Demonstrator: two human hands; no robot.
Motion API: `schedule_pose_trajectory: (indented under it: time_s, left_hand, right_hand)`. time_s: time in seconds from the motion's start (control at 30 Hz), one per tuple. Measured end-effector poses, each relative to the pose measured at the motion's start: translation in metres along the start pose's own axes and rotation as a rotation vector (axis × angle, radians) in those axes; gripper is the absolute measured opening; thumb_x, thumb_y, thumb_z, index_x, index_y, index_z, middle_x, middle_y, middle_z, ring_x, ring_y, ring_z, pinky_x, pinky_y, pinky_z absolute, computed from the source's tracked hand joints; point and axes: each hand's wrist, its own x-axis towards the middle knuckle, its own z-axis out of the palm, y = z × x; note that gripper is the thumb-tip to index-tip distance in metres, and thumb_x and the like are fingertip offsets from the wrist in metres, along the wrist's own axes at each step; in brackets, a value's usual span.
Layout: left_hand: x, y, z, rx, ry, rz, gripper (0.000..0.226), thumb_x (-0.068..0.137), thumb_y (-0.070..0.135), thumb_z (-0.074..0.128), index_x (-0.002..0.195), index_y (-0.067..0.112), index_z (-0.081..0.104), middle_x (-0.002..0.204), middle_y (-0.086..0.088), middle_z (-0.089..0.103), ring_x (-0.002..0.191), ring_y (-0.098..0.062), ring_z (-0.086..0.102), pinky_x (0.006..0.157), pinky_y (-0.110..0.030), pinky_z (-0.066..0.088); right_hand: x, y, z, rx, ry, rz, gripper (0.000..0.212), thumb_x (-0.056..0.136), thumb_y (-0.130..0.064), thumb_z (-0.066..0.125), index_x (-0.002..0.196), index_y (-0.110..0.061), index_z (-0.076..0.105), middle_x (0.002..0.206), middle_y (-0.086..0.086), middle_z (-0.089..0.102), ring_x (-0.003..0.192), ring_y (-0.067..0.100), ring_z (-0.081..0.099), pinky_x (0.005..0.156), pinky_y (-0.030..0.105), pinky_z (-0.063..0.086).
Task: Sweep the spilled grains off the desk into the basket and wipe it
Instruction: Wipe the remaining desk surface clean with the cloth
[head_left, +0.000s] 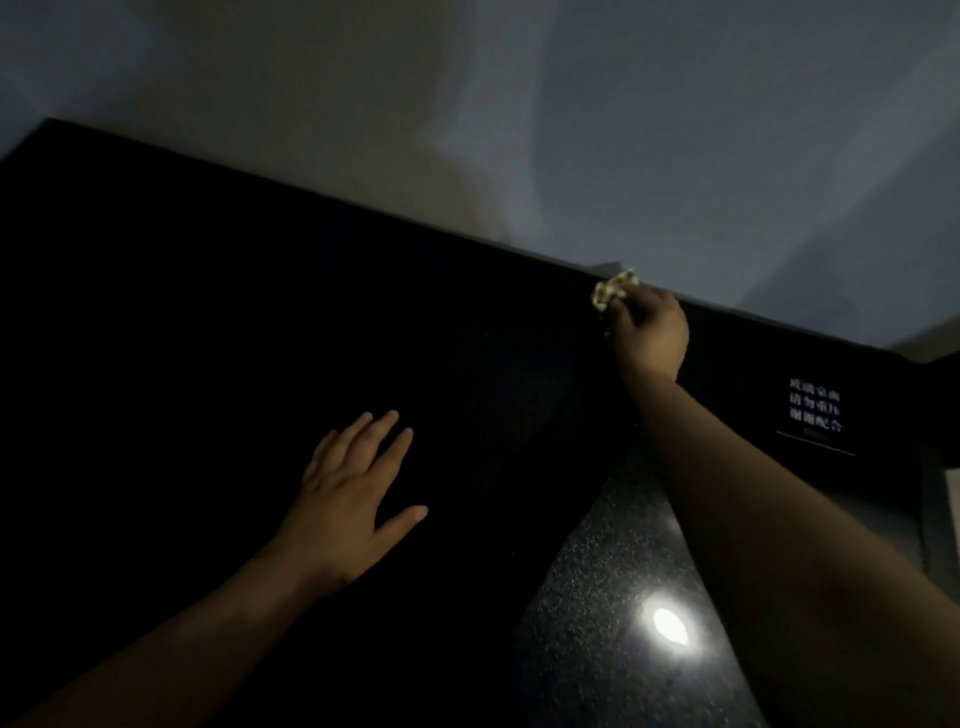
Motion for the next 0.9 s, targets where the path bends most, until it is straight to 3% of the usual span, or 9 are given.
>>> schedule_pose_trajectory:
  time_s: [0.17,0.3,0.4,0.5,0.57,0.63,0.7,0.8,0.9]
  left_hand:
    - [-0.001,-0.006,0.0,0.032,-0.014,0.037,0.098,0.068,0.081,0.006,0.151,0.03,-0.005,0.156,0.011,-0.021,0.14,-0.007,-0.027,0.115,-0.032,-0.013]
    - [-0.001,-0.009,0.003,0.063,-0.017,0.05,0.104,0.061,0.087,-0.016,0.149,0.032,-0.012,0.155,0.011,-0.025,0.138,-0.006,-0.031,0.116,-0.033,-0.014]
    - [0.0,-0.009,0.006,0.055,0.007,0.058,0.102,0.063,0.086,-0.016,0.149,0.031,-0.009,0.156,0.01,-0.023,0.139,-0.006,-0.03,0.116,-0.035,-0.013]
    - [0.0,-0.011,0.009,0.026,0.026,0.073,0.1,0.066,0.086,-0.011,0.149,0.031,-0.005,0.157,0.01,-0.019,0.14,-0.006,-0.026,0.117,-0.037,-0.011]
    - [-0.001,-0.014,0.01,0.044,0.031,0.084,0.097,0.068,0.085,-0.01,0.149,0.032,-0.007,0.156,0.012,-0.021,0.14,-0.005,-0.028,0.117,-0.037,-0.011]
    - [0.0,-0.015,0.012,0.034,0.05,0.099,0.093,0.073,0.084,-0.003,0.15,0.031,-0.003,0.157,0.011,-0.017,0.14,-0.005,-0.026,0.117,-0.036,-0.01]
    - [0.001,-0.018,0.014,0.02,0.056,0.117,0.089,0.079,0.08,0.004,0.151,0.029,0.002,0.158,0.011,-0.013,0.142,-0.006,-0.022,0.117,-0.037,-0.007]
    - [0.001,-0.021,0.019,0.014,0.099,0.136,0.087,0.083,0.079,0.008,0.152,0.026,0.01,0.16,0.007,-0.004,0.145,-0.009,-0.013,0.116,-0.04,-0.002]
    - [0.001,-0.022,0.021,0.035,0.127,0.14,0.083,0.086,0.075,0.017,0.151,0.023,0.017,0.16,0.003,0.005,0.147,-0.013,-0.005,0.115,-0.042,0.002]
  right_hand:
    - [-0.073,-0.004,-0.016,0.093,-0.177,-0.251,0.011,0.086,-0.021,0.064,0.087,-0.013,0.072,0.097,0.002,0.065,0.088,0.02,0.062,0.078,0.038,0.052]
    - [-0.142,-0.013,-0.032,0.209,-0.401,-0.252,0.006,0.087,-0.014,0.067,0.087,-0.016,0.073,0.091,-0.008,0.061,0.082,0.011,0.062,0.07,0.029,0.052]
    - [-0.117,-0.019,-0.034,0.221,-0.242,-0.222,0.008,0.084,-0.004,0.068,0.085,-0.011,0.073,0.089,-0.003,0.061,0.08,0.013,0.063,0.071,0.025,0.052]
    - [-0.05,-0.021,-0.022,0.06,-0.039,-0.231,0.011,0.085,-0.014,0.065,0.09,-0.006,0.072,0.093,0.008,0.061,0.082,0.024,0.061,0.073,0.036,0.052]
    - [-0.01,-0.021,-0.006,0.002,0.002,-0.191,0.019,0.088,-0.019,0.061,0.095,-0.005,0.071,0.098,0.012,0.06,0.087,0.03,0.06,0.077,0.033,0.049]
    - [0.01,-0.023,0.009,-0.029,0.002,-0.082,0.023,0.091,-0.02,0.059,0.104,-0.004,0.07,0.108,0.014,0.06,0.095,0.031,0.059,0.081,0.026,0.042]
    - [0.008,-0.026,0.02,-0.082,-0.002,-0.072,0.024,0.089,-0.021,0.062,0.106,-0.007,0.071,0.11,0.014,0.06,0.099,0.033,0.058,0.084,0.03,0.043]
    - [-0.03,-0.029,0.02,-0.031,-0.133,-0.288,0.017,0.085,-0.019,0.066,0.096,-0.009,0.073,0.099,0.01,0.062,0.09,0.029,0.06,0.079,0.034,0.049]
    - [-0.084,-0.032,0.001,0.048,-0.353,-0.416,0.009,0.087,-0.018,0.066,0.087,-0.012,0.072,0.092,-0.002,0.059,0.082,0.008,0.058,0.074,0.02,0.046]
